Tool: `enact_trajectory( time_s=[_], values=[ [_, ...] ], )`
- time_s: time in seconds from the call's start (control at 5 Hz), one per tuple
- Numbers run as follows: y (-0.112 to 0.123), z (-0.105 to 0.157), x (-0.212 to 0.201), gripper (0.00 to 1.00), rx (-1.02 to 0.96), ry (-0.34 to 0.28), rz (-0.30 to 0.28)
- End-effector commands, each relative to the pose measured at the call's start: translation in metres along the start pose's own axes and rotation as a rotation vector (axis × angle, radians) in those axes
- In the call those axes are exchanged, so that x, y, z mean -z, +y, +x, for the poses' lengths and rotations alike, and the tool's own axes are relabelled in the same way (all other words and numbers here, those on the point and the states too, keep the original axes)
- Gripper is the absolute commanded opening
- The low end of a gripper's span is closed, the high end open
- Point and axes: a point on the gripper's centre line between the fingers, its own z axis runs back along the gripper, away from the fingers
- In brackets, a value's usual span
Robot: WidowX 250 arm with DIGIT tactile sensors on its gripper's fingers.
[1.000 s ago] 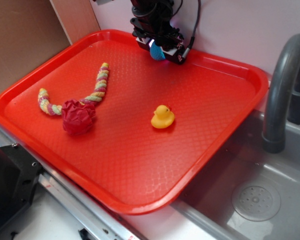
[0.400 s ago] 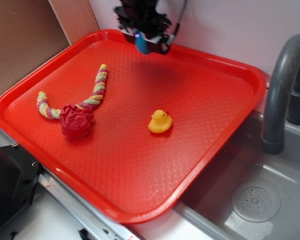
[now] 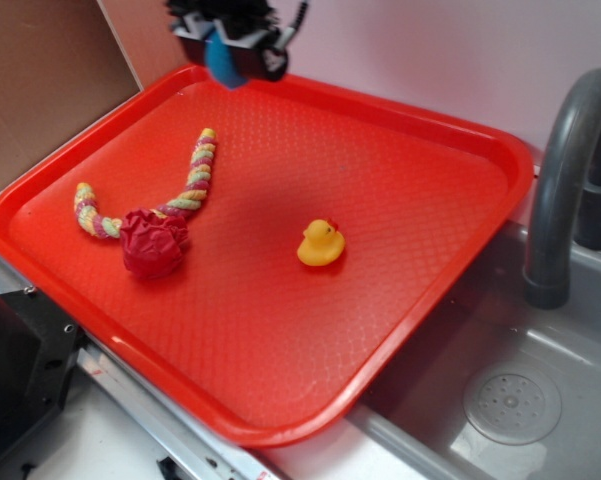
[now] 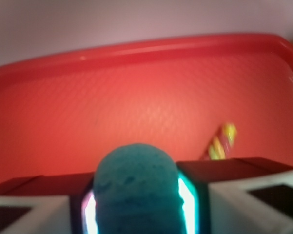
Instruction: Grab the blue ball.
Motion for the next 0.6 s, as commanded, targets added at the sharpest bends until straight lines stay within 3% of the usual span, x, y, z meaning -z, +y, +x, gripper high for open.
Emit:
enact_trajectory(
  time_s=[0.0,0.2,0.4],
  values=[
    [-0.0037,-0.0450,-0.0603,0.00,-0.004,-0.024,-0.048],
    [0.0012,-0.0549,-0.0581,0.00,0.011,0.035,-0.123],
    [0.0029,-0.0492,-0.0540,0.00,0.007,0.020,-0.037]
  ],
)
